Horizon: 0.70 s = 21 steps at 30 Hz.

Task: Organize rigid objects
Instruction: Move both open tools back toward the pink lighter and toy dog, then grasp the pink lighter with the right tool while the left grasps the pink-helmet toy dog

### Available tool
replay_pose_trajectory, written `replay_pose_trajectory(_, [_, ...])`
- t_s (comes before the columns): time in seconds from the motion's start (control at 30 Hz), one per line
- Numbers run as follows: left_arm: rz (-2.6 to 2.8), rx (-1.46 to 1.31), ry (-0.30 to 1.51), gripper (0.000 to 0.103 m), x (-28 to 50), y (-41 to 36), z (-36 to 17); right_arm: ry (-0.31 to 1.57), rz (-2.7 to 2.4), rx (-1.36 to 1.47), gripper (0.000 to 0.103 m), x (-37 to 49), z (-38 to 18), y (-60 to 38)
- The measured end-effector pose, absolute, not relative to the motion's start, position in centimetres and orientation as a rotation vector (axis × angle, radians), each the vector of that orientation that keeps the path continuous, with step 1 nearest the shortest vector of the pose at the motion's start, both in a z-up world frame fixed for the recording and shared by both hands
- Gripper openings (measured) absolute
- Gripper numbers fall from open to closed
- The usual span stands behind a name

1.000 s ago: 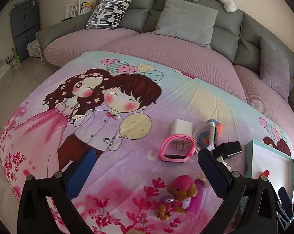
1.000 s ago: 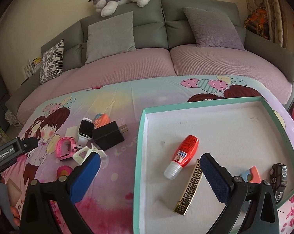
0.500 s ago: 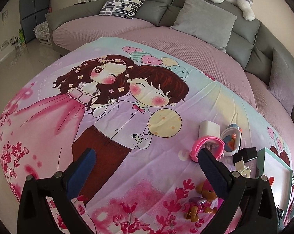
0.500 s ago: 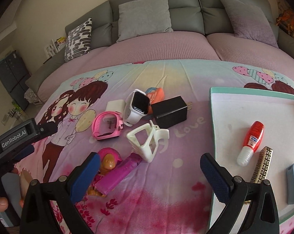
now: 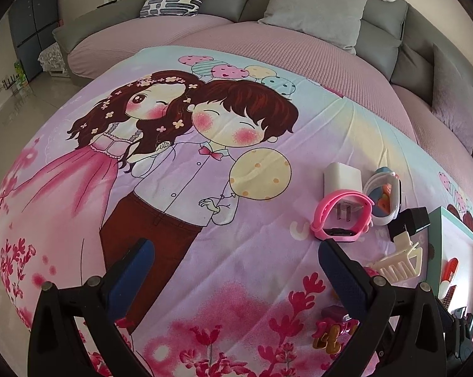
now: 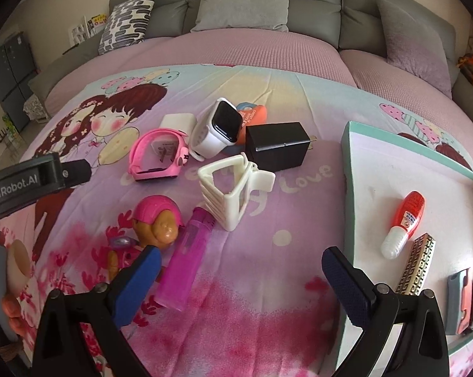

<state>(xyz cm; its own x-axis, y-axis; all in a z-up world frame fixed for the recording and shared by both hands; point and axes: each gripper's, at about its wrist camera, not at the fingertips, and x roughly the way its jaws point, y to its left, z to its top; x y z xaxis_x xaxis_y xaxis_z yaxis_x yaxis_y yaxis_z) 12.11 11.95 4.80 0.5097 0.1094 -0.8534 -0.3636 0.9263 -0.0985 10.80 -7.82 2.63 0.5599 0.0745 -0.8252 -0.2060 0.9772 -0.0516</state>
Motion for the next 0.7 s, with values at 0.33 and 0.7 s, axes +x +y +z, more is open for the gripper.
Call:
replay_pose_trajectory(0.33, [0.273,-0.267,1.025,0.103,12.6,11.3,4.3,0.953,0.207,-0.188,0.093,10.4,2.5,-6.7])
replay_pose_trajectory(0.7, [0.259,-0.256,1.038,0.103,12.9,10.8,4.0,0.986,0.249,-0.212,0.065,10.6,0.7,-5.2])
